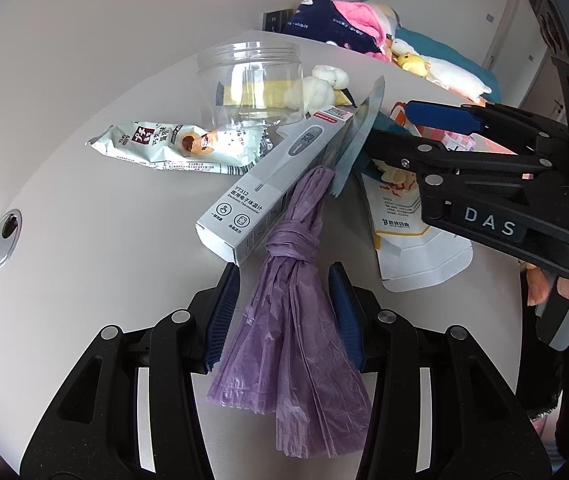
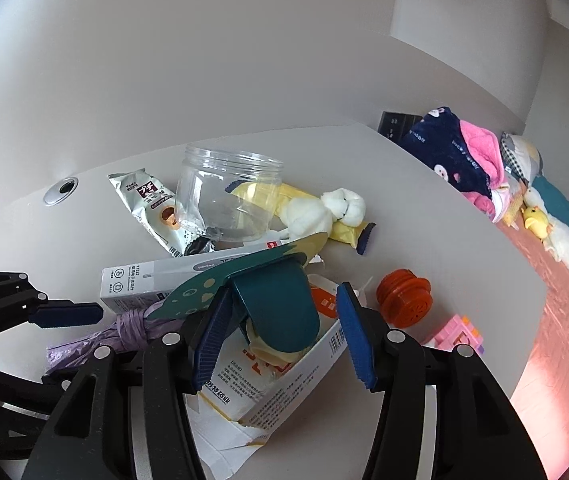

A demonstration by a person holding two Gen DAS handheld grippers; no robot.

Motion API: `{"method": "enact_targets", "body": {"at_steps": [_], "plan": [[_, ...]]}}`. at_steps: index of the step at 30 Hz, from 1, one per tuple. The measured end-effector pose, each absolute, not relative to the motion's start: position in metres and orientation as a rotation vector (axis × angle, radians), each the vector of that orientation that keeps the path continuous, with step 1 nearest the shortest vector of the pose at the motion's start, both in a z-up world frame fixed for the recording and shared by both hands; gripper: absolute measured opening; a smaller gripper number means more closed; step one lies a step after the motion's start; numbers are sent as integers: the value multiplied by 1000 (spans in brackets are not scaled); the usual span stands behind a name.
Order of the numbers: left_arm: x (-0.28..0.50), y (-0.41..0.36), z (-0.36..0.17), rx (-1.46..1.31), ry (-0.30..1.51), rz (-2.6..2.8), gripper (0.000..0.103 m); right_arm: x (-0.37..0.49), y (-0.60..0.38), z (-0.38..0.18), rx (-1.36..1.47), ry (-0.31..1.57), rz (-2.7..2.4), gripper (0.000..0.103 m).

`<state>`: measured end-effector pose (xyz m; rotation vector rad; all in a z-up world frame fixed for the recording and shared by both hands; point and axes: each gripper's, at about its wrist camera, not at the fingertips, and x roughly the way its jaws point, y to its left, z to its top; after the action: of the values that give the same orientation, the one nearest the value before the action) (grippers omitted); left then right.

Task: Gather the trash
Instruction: 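Lift the purple bag with the left gripper and carry it over the trash bag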

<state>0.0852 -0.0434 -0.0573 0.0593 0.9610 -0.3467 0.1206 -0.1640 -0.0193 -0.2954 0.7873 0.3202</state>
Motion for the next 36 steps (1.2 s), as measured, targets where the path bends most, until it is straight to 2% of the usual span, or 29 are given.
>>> {"method": "enact_targets", "body": {"at_steps": [6, 8, 13, 36], "plan": [[90, -41, -64, 59, 975, -340, 29, 133, -155, -34, -307, 849, 375, 55], [91, -42, -65, 66, 971, -341, 28, 135, -158, -37, -256, 857, 390, 43], [91, -38, -65, 43, 958, -330, 14, 131, -169, -30, -152, 827, 389, 42], [45, -75, -6, 43, 810, -382, 13, 53, -240, 41, 15, 667, 268, 42]]}}
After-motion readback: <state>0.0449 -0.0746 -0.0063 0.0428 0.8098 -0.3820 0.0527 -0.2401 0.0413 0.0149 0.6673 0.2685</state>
